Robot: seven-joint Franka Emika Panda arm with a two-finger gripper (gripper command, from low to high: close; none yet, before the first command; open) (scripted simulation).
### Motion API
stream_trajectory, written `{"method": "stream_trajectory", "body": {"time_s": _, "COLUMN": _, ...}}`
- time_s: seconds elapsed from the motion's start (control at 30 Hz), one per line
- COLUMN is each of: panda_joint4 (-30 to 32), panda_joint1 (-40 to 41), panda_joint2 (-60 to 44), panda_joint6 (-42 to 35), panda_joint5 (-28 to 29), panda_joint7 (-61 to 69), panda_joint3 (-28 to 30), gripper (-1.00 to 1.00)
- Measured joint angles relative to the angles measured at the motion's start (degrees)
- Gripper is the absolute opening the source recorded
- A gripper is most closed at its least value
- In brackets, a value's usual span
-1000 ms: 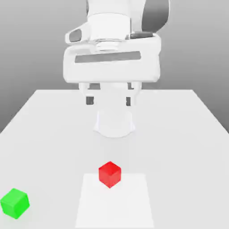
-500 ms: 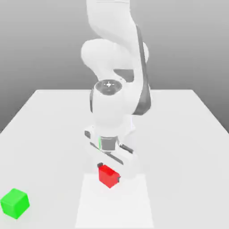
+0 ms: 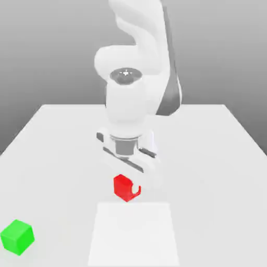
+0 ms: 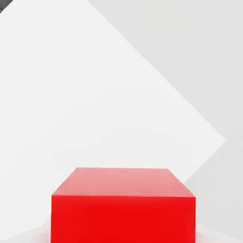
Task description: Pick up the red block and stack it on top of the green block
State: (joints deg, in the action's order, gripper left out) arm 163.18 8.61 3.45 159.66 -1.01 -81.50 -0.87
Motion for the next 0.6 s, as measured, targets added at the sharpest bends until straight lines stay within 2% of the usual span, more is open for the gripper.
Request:
{"method": "stream_trajectory", "body": {"time_s": 0.43, "panda_joint4": -26.33, "panda_joint1": 15.84, "panda_joint2": -14.12, "panda_joint6": -12.28, "panda_joint5": -1.56, "panda_joint7": 27.54, "panda_joint3": 7.34, "gripper": -1.00}}
{"method": "stream_trajectory", "body": {"time_s": 0.57, "panda_joint4": -28.28, "panda_joint1": 17.52, "panda_joint2": -21.54, "panda_joint6": -6.80, "panda_joint5": -3.13, "panda_joint7": 30.30, "panda_joint3": 6.75, "gripper": -1.00}}
{"method": "stream_trajectory", "body": {"time_s": 0.6, "panda_joint4": -28.40, "panda_joint1": 17.71, "panda_joint2": -22.94, "panda_joint6": -5.53, "panda_joint5": -3.44, "panda_joint7": 30.58, "panda_joint3": 6.56, "gripper": 1.00}}
